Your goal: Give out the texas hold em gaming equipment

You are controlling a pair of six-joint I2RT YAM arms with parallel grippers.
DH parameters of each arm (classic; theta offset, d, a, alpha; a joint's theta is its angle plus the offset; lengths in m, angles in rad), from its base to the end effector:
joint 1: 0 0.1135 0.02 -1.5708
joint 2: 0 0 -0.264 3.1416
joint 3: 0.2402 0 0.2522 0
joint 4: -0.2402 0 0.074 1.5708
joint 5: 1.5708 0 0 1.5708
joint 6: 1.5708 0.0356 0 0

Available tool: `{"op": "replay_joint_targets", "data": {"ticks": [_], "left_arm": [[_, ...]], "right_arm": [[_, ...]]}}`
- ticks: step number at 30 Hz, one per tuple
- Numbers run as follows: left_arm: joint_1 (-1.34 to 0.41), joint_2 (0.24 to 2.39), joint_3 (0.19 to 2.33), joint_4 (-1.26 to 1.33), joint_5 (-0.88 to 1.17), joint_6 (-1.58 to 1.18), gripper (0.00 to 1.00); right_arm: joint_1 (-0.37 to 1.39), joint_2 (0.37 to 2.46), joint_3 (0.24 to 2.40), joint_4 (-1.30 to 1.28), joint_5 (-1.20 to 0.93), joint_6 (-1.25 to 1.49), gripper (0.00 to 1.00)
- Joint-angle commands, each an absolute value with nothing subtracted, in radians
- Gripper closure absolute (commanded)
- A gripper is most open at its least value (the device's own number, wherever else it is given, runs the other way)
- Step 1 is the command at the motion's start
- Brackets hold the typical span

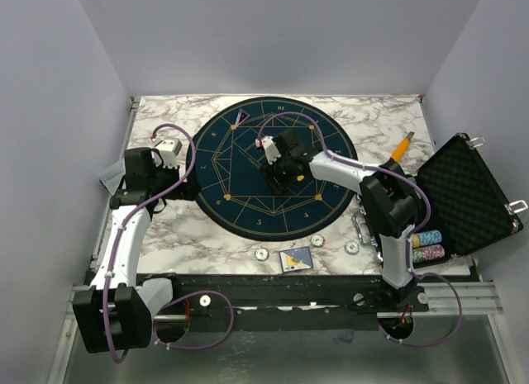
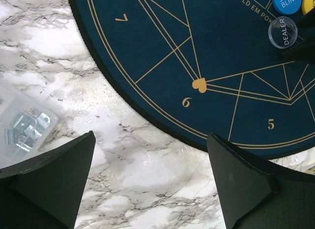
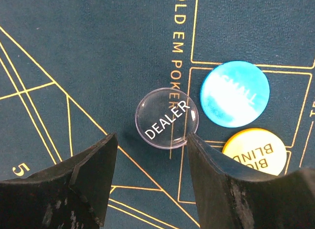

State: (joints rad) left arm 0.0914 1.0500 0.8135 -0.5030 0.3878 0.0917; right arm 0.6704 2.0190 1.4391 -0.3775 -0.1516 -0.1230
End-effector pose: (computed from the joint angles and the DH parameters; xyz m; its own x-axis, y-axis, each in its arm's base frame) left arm 0.2202 0.0067 0.2714 -0.6505 0.0255 -0.7590 0.2544 0.9490 -0.1861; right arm 0.3376 0.2745 0.1781 -0.5522 -0.5926 -0.5865 -0.7557 0.6528 0.0519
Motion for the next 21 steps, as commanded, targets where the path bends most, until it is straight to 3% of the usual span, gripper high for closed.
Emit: {"op": "replay_joint_targets", "data": {"ticks": [1,14,18,21], "left_arm": [[0.092,1.032,0.837,-0.492,0.397,0.086,0.02],[0.092,1.046,0.838,-0.494,0.407,0.084,0.02],[0.092,1.052,0.838,-0.494,0.406,0.086,0.01],[0.092,1.058,0.838,-0.494,0.408,0.086,0.02]], "right_arm": [[0.670,2.061,1.482,-0.403,-0.121,-0.095,0.38],[0.670,2.118,1.515,-0.399,-0.106,-0.090,0.38],[0.669,2.122,1.517,-0.394,-0.089,-0.088,0.29],[0.670,2.118,1.515,-0.394,-0.098,-0.083,0.29]]}}
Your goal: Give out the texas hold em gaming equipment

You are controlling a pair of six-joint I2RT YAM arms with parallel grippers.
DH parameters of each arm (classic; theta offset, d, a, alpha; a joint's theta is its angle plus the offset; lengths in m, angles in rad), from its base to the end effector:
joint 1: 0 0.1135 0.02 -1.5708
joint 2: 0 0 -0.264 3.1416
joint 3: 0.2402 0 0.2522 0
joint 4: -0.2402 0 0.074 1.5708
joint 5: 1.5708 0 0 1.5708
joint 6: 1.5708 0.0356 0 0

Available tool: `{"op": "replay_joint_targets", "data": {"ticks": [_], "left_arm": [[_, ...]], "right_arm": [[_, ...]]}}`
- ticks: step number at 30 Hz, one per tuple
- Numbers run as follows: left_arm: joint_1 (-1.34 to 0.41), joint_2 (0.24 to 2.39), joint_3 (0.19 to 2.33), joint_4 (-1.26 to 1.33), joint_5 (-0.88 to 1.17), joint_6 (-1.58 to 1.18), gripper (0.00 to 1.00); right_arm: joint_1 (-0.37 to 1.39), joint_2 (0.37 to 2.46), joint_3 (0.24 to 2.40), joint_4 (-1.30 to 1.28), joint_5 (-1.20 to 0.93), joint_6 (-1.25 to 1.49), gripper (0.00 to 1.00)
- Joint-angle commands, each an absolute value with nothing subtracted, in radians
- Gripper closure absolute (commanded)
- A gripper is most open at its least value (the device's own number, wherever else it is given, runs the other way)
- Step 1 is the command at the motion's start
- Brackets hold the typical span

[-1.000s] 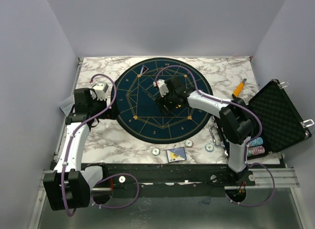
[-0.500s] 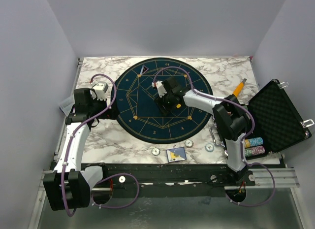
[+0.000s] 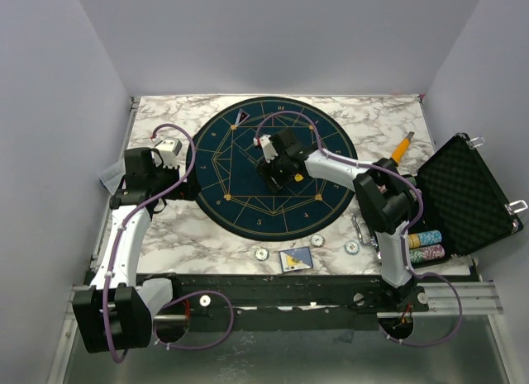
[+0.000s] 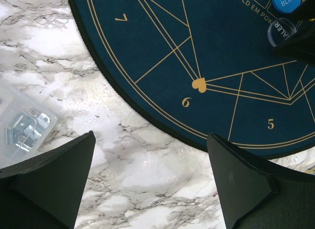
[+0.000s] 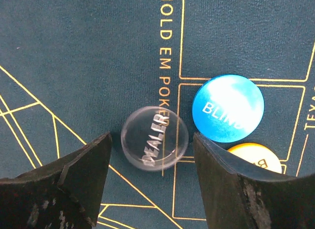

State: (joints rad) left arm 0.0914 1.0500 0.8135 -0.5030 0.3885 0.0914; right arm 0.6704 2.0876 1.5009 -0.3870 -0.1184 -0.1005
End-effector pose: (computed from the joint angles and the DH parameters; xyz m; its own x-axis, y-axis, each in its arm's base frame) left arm 0.2202 0.0066 0.2714 -0.6506 0.0252 -0.7590 0.2547 0.9488 -0.1868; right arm 0.3493 0.2823 0.1669 -0.5776 -0.5851 -0.5692 -0.7306 0.6816 0.0408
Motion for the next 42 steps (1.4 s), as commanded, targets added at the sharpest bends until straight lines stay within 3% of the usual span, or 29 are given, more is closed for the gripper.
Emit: {"op": "replay_joint_targets", "data": {"ticks": [1,16,24,42], "left_arm": [[0.092,1.060,0.838,-0.494,0.408,0.085,0.02],[0.092,1.063,0.836,-0.490,0.407,0.086,0.02],[0.092,1.065,0.837,-0.489,0.403,0.087,0.02],[0.092,1.065,0.836,-0.491,0.410,0.089,0.02]], "right_arm": [[0.670,2.116,1.515,-0.395,-0.101,-0.083,0.31],[0.670,2.131,1.526,-0.426,-0.119,-0.084,0.29],[0.670,2.107,1.508,-0.432,-0.124,-0.100,0.51],[0.583,2.020,1.625,-0.453,-0.156,-0.080,0.57]]}}
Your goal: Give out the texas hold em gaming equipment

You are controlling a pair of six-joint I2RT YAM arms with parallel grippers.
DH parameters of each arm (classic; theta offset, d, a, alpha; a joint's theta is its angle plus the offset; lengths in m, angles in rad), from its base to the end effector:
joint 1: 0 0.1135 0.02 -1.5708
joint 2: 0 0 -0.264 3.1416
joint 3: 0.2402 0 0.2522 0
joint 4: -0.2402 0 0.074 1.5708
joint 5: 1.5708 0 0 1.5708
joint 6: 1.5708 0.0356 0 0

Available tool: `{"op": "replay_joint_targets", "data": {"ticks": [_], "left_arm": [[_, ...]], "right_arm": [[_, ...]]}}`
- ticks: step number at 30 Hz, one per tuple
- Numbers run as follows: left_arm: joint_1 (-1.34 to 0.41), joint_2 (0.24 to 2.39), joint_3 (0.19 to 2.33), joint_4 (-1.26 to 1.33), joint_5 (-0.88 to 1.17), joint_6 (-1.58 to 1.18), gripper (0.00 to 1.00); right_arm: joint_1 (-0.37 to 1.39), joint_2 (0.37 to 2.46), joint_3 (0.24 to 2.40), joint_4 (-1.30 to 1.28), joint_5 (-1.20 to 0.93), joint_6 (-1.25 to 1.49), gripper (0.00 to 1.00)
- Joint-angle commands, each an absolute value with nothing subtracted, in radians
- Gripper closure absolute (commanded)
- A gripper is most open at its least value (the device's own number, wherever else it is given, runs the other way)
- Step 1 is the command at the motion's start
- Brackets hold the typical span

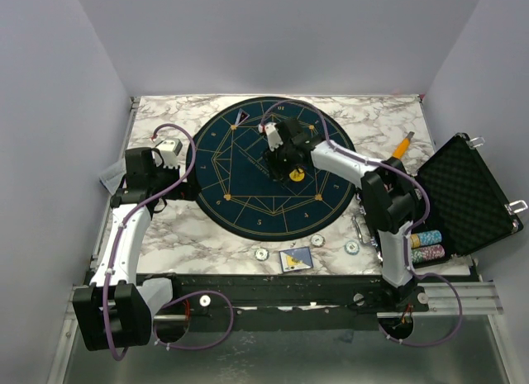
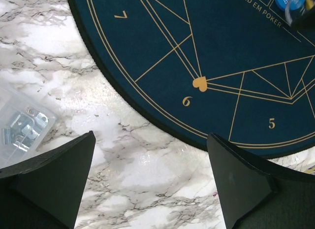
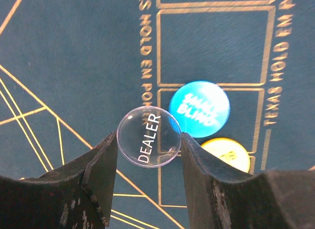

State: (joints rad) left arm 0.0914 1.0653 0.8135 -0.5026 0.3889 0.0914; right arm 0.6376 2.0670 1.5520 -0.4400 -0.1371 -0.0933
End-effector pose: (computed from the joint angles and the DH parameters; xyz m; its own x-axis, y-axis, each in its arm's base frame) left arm 0.2226 0.0068 0.2683 -0.6617 0.0242 -0.7493 0.2521 0.9484 -0.1921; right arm 0.3599 0.2727 0.1880 -0.5922 -0.5536 -0.5855 -0.7114 0.7005 0.0573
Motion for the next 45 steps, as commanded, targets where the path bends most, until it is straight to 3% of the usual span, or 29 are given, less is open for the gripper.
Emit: {"op": "replay_joint_targets", "data": {"ticks": [1,16,30,45], "left_arm": [[0.092,1.064,0.836,-0.491,0.411,0.089,0.02],[0.092,1.077,0.835,-0.490,0.429,0.092,0.02],[0.092,1.086,0.831,-0.484,0.444,0.104,0.01],[0.092,1.095,0.826,-0.471,0.462,0.115,0.02]], "right_arm": [[0.565,2.028,1.646,-0.455,-0.157,-0.081,0.57],[0.343,2.282,2.033,-0.406,-0.073,-0.083,0.59],[0.258,2.483,2.193,-0.391,-0.055,-0.061,0.62],[0.242,2.551,2.229,-0.342,-0.039,-0.087,0.59]]}}
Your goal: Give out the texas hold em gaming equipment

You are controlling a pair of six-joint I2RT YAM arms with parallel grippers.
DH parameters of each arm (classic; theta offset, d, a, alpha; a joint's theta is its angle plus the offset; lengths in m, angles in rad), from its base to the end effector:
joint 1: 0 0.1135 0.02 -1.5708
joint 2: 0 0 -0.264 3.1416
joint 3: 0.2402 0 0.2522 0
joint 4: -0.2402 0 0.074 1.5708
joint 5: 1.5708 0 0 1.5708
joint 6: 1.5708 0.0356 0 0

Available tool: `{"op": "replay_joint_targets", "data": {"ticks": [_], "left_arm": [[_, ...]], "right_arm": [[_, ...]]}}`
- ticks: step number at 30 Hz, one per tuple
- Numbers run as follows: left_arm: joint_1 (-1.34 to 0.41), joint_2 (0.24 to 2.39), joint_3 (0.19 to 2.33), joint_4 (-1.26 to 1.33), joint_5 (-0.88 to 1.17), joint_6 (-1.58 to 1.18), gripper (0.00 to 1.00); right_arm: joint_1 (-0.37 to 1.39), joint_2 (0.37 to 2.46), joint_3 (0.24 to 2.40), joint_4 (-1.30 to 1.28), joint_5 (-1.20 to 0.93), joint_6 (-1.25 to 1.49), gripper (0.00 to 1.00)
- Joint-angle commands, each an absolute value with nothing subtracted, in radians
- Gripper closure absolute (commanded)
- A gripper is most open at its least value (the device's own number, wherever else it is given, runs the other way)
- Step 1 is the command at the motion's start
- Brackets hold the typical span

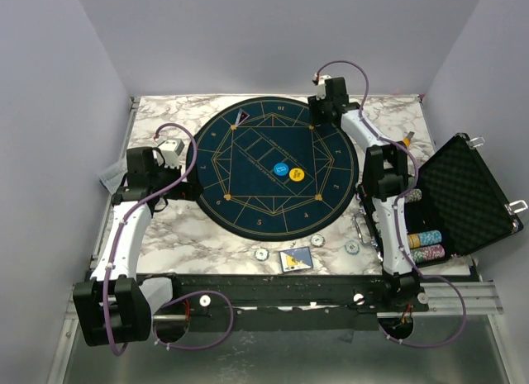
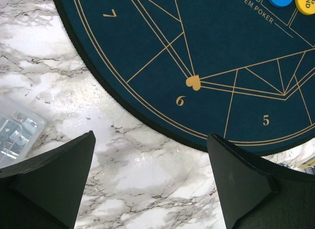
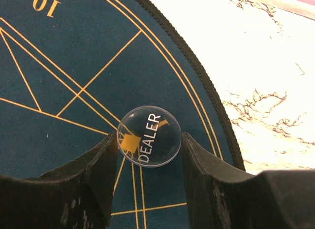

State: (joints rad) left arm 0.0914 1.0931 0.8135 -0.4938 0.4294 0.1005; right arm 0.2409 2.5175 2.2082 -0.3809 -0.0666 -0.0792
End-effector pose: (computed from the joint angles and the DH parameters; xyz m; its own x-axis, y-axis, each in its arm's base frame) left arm 0.2272 0.0059 0.2637 -0.6707 0.0301 -0.7411 0.2824 0.9343 -0.2176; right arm 0.5533 0.1384 0.1806 -0.5936 -0.2271 -0.7721 -0.3359 0.9417 -0.0188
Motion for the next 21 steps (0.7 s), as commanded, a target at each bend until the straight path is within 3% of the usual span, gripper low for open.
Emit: {"op": "replay_joint_targets", "data": {"ticks": [1,8,14,21], "left_arm": [[0.092,1.095,0.825,-0.471,0.462,0.115,0.02],[0.092,1.104,0.834,-0.472,0.463,0.113,0.01],[0.092,1.071,0.831,-0.473,0.463,0.116,0.02],[0.092,1.046,0.825,-0.486,0.494,0.122,0.02]], "right_arm": [[0.242,2.552,2.229,-0.341,-0.036,-0.089,0.55],[0.242,2.514,2.244,-0.379,-0.062,-0.081,0.12],[0.243,2.358,2.221,-0.480,-0.203,-0.098,0.08],[0.273,2.110,1.993,-0.527,-0.411,-0.160,0.07]]}}
